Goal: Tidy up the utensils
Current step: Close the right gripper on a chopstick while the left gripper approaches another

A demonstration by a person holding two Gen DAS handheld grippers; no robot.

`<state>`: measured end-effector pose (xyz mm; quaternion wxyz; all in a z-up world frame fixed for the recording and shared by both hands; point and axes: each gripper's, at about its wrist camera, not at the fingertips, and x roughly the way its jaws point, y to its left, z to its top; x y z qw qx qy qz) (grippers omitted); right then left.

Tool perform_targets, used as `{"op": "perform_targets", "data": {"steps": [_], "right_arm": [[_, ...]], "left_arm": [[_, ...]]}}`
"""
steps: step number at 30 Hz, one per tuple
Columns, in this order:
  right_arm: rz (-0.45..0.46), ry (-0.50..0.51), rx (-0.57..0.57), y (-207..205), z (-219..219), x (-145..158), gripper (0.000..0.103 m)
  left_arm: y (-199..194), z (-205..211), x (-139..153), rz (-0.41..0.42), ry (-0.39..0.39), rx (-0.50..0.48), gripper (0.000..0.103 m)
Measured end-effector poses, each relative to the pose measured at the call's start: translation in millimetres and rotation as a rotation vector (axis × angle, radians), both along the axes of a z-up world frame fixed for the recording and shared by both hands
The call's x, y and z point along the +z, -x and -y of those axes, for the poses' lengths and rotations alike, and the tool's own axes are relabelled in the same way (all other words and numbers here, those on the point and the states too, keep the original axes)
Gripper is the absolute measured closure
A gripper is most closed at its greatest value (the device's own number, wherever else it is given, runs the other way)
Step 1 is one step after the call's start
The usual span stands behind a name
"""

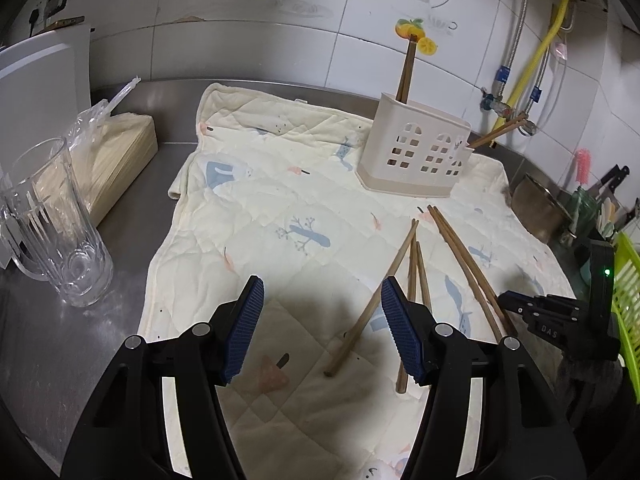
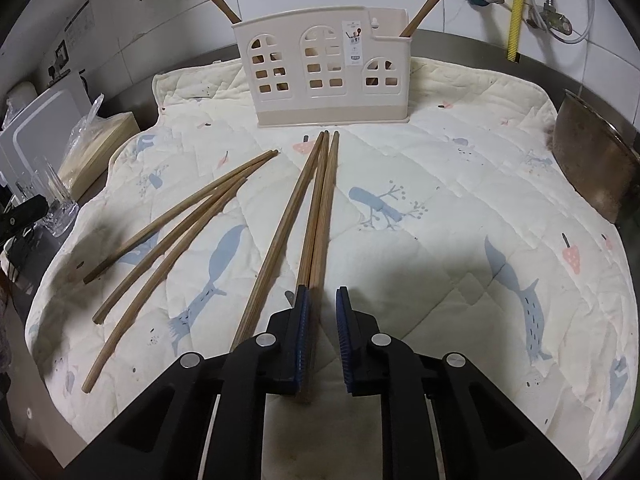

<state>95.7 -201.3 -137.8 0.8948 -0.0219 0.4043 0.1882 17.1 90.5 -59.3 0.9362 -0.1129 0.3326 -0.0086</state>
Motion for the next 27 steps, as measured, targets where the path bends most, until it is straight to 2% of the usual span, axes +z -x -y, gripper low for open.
{"op": "perform_targets", "data": {"steps": [12,15,18,24,27], "right_arm": [[-0.004,0.032,-0.004,-1,-4,-2,0.091],[0.010,0.082,-0.006,-2,-11,-6,0.094],[0.011,0.083,-0.007,-2,-11,-7,0.094],[0.012,0.068,-0.007,-1,-7,-6,0.095],[0.015,0.056,-0.012,1,-4,-4,0.095]], "left_arm": [[3,8,-9,-0.023,-0.014,-0.031,0.042],[3,10,-10,-0.027,-0.013,-0.041,0.042],[3,12,-13,-0.036,-0.012,-0.052,0.042],[-2,26,-23,-0.049,-0.018,-0.114,0.045],[-7,34,-28,-0.062,-0.025,-0.157,0.052]]}}
